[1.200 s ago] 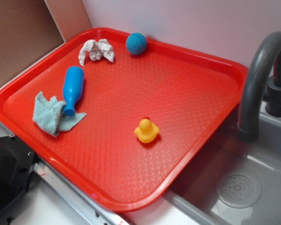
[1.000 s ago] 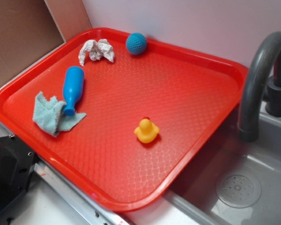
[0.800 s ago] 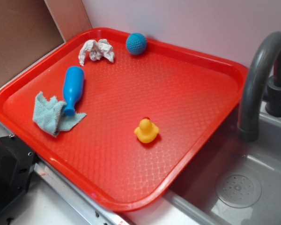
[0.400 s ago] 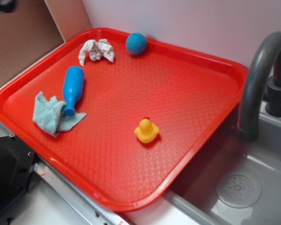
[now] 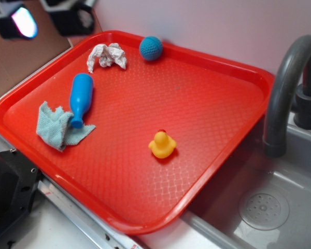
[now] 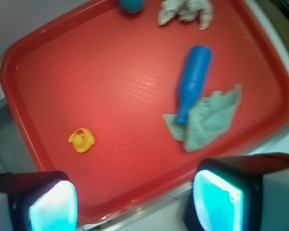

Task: Grab the yellow duck.

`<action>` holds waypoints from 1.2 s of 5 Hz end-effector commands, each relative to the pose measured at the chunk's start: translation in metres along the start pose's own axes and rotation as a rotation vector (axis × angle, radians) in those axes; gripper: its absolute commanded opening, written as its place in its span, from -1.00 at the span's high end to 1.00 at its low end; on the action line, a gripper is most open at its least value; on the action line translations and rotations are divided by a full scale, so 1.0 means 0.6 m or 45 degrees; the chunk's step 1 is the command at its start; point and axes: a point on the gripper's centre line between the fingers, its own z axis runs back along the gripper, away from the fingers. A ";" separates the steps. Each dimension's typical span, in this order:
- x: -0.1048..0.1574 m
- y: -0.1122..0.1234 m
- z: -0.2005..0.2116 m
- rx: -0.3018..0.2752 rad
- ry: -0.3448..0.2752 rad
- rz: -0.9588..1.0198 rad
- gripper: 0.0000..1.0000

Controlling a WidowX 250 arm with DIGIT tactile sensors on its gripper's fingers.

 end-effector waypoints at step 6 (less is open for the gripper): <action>0.025 -0.084 -0.261 0.163 0.205 -0.095 -1.00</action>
